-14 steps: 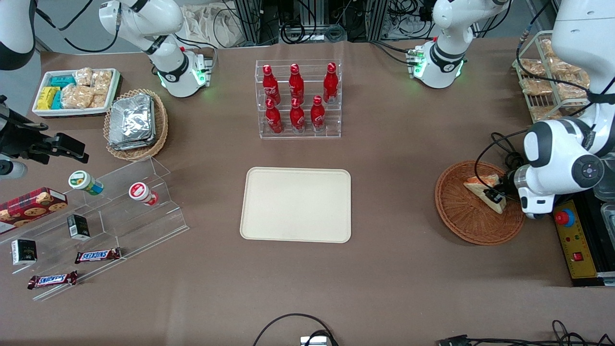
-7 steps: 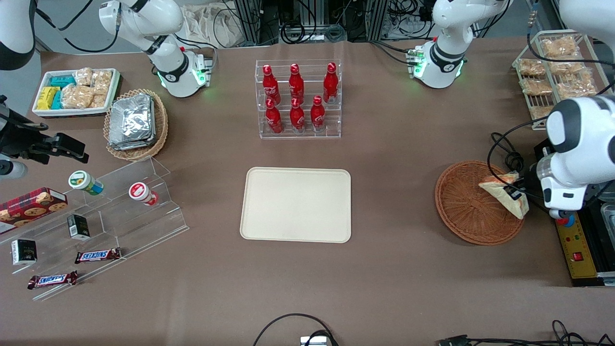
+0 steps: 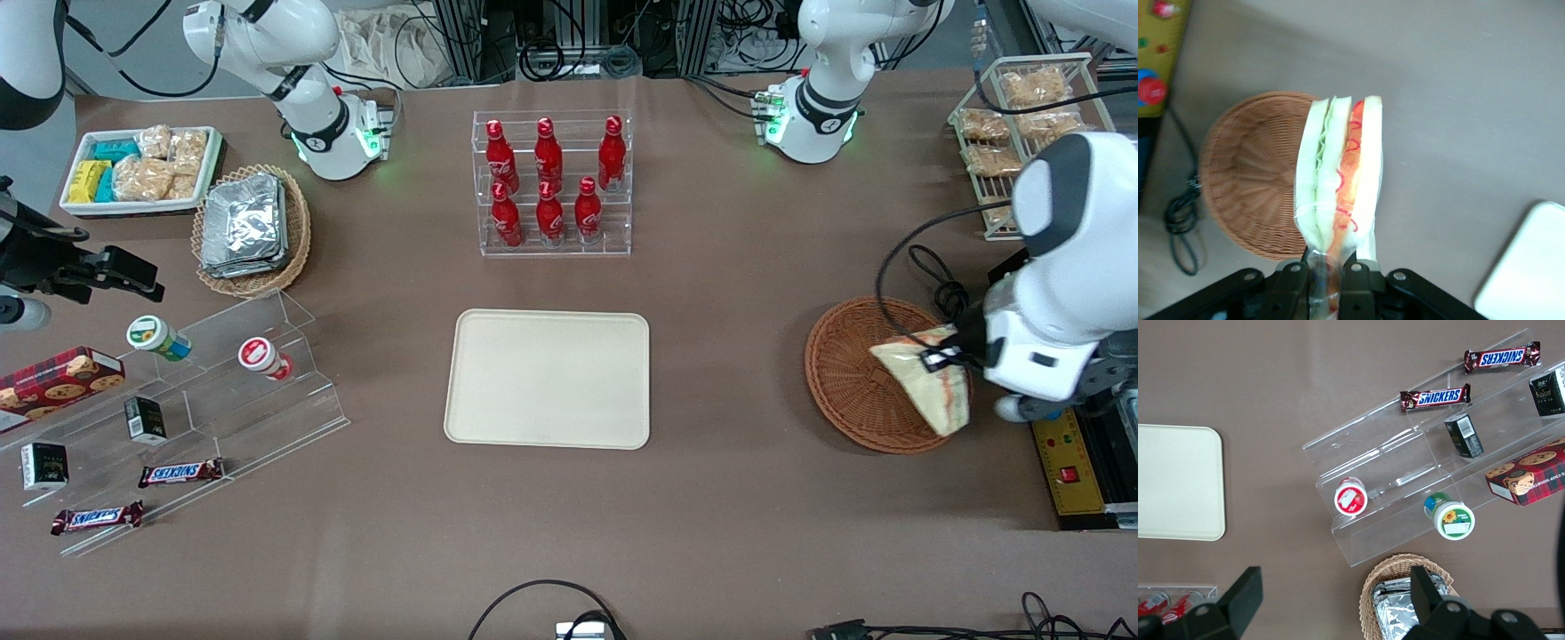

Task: Place sandwich from basket to tray
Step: 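Carry the sandwich with the left gripper over the cream tray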

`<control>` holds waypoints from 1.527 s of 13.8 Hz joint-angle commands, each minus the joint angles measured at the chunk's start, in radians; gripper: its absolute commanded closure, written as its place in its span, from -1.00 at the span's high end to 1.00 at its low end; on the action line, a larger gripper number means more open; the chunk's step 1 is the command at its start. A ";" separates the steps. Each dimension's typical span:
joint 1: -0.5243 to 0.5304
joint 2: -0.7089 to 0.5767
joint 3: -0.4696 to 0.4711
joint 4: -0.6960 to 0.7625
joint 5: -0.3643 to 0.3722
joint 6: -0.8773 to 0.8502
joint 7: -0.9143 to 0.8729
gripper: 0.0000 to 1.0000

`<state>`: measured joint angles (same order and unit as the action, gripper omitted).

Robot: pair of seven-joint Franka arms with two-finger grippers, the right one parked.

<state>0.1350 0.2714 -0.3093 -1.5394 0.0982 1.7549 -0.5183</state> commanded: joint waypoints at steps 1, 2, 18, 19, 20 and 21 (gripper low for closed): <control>-0.116 0.081 0.007 0.129 0.006 -0.080 0.012 -1.00; -0.158 0.118 0.007 0.168 -0.003 -0.106 0.009 -1.00; -0.529 0.517 0.007 0.291 -0.006 0.103 -0.108 -1.00; -0.532 0.528 0.007 0.291 -0.008 0.109 -0.106 -1.00; -0.534 0.537 0.007 0.291 -0.008 0.109 -0.108 -1.00; -0.543 0.551 0.007 0.289 -0.008 0.109 -0.106 -1.00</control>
<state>-0.3852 0.7908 -0.3113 -1.2922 0.0947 1.8733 -0.6118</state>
